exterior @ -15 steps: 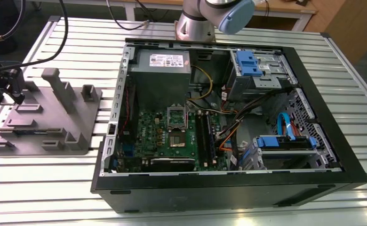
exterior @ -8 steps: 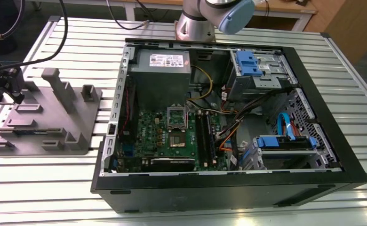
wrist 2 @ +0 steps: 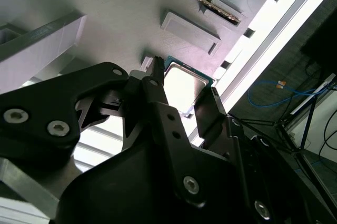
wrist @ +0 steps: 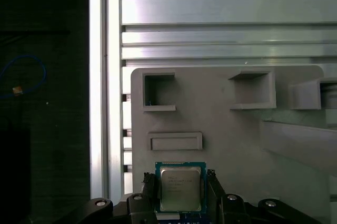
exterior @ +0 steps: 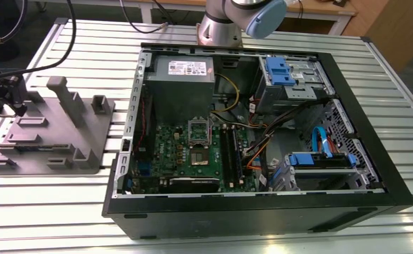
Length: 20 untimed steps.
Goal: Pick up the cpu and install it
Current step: 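Pick up the cpu and move it towards the insertion slot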
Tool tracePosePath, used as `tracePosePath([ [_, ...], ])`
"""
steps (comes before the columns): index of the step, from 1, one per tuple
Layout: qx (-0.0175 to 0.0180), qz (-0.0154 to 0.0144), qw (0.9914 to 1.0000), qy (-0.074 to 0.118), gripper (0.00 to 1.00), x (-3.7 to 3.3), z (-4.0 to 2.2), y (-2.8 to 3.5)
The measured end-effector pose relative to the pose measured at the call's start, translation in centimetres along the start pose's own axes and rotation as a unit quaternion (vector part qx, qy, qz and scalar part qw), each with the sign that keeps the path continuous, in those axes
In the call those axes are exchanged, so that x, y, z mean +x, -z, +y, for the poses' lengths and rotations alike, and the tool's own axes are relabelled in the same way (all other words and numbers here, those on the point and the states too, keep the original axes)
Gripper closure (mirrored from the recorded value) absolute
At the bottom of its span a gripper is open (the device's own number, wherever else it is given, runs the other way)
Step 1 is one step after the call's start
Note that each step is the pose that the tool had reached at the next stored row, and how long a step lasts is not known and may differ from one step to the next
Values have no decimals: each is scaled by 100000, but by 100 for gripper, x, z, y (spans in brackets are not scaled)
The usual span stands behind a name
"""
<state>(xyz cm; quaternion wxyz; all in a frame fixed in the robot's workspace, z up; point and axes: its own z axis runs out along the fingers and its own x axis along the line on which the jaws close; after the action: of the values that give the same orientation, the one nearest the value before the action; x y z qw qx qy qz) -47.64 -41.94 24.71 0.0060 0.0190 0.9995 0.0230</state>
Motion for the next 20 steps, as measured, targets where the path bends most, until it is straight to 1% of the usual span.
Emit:
tracePosePath([
  [12,5,-4,100000,0,53,-1,2,42],
  [16,13,-3,100000,0,53,-1,2,43],
  [18,14,-1,100000,2,53,-1,3,61],
  [20,16,1,100000,2,53,-1,3,64],
])
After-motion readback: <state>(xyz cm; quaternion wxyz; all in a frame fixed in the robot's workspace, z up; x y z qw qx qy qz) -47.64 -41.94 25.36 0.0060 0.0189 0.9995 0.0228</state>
